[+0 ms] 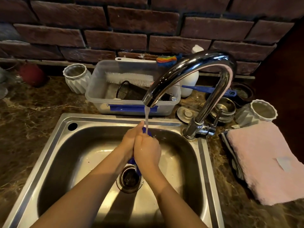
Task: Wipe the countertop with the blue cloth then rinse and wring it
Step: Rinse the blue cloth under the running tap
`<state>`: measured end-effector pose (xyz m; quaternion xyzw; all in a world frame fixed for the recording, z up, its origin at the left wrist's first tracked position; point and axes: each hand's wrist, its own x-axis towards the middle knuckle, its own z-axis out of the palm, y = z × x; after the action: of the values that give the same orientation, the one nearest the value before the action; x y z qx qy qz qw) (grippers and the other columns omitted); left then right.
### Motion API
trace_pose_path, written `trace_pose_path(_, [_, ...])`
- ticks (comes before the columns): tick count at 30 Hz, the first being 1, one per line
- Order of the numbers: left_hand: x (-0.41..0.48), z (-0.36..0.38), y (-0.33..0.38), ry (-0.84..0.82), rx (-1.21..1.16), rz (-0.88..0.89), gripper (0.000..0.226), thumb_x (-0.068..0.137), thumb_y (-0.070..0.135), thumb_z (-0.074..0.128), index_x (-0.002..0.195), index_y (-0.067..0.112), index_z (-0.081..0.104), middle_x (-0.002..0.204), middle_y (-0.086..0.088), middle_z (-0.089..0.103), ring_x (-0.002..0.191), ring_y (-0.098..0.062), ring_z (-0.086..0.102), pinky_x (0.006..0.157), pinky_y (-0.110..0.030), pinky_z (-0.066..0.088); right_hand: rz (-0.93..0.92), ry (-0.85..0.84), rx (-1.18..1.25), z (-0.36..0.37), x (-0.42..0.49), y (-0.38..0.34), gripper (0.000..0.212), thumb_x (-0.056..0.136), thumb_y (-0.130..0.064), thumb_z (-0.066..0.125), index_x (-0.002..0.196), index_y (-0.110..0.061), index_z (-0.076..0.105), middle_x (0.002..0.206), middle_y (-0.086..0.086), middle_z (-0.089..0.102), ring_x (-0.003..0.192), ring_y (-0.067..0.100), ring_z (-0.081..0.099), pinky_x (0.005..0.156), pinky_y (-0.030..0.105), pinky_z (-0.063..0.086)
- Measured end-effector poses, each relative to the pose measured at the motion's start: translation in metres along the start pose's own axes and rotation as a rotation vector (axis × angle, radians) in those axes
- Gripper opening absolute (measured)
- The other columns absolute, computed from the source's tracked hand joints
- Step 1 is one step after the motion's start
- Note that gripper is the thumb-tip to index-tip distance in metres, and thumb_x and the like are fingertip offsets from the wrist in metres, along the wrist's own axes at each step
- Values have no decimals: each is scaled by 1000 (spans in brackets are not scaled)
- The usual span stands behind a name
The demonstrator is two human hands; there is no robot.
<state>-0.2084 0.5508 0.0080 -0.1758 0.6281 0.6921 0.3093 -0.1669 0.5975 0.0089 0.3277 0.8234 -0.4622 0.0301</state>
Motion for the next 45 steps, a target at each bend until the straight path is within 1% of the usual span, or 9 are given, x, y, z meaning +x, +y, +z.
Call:
trace_pose_path(5, [-11, 5, -17, -121, -60, 27, 24, 95, 32, 47, 83, 18, 63, 63, 0, 65, 69, -16, 60, 64, -30, 46, 91, 99, 95, -13, 40, -7, 48, 99, -45, 28, 66, -17, 50, 66, -1, 55, 67, 14, 56, 62, 26, 38])
trace_pose_path(9, [-11, 6, -14, -93, -15, 67, 25, 96, 34, 46, 84, 19, 62, 72, -3, 64, 71, -15, 60, 69, -29, 46, 105, 79, 163, -13, 47, -1, 46, 98, -43, 32, 81, -10, 60, 81, 9, 62, 82, 23, 59, 73, 32, 42])
trace_pose_path(15, [0, -1, -9, -52, -98, 22, 28, 94, 33, 48, 76, 14, 59, 50, 4, 59, 60, -12, 56, 64, -28, 44, 16, 62, 14, 1, 5, 3, 45, 98, -43, 34, 83, -14, 64, 63, -5, 53, 59, 6, 52, 49, 18, 34])
trace_pose_path(25, [-7, -7, -18, -147, -131, -91, 28, 87, 42, 56, 99, 17, 62, 75, -4, 65, 71, -17, 63, 69, -32, 47, 144, -40, 232, -1, 72, 38, 35, 96, -39, 41, 83, -13, 60, 85, 5, 62, 88, 20, 58, 89, 38, 45])
trace_pose_path(30, [0, -17, -10, -170, -240, -83, 33, 87, 46, 55, 92, 14, 63, 75, -7, 69, 70, -20, 67, 70, -36, 51, -126, -147, 165, -26, 59, 69, 25, 97, -43, 35, 108, -23, 45, 102, 2, 55, 100, 20, 56, 78, 28, 46])
trace_pose_path(35, [4, -19, -11, -206, -327, -77, 42, 88, 53, 48, 86, 15, 67, 75, -7, 71, 68, -20, 69, 70, -37, 48, -457, -491, 82, -41, 33, 84, 86, 76, -47, 69, 142, -38, 15, 149, -17, 5, 132, 5, 21, 105, 28, 36])
trace_pose_path(38, [0, -15, -5, -213, -326, -70, 41, 87, 47, 53, 67, 16, 71, 60, -4, 67, 56, -16, 66, 65, -33, 47, -376, -612, 50, -38, 32, 86, 79, 77, -38, 72, 142, -29, 29, 140, -11, 38, 123, 3, 42, 104, 31, 40])
trace_pose_path(41, [3, -26, -1, -181, -296, -82, 25, 79, 32, 65, 94, 12, 64, 77, -8, 69, 70, -20, 67, 65, -34, 53, -345, -498, 143, -42, 37, 89, 25, 89, -25, 58, 113, -19, 57, 103, -3, 66, 95, 8, 63, 89, 32, 50])
trace_pose_path(45, [16, -41, -16, -80, 139, -49, 49, 83, 27, 64, 127, 13, 45, 122, -14, 58, 101, -25, 61, 83, -39, 53, -263, -453, 308, -54, 40, 72, 28, 92, -14, 52, 118, -24, 47, 102, -5, 62, 92, 7, 63, 79, 20, 51])
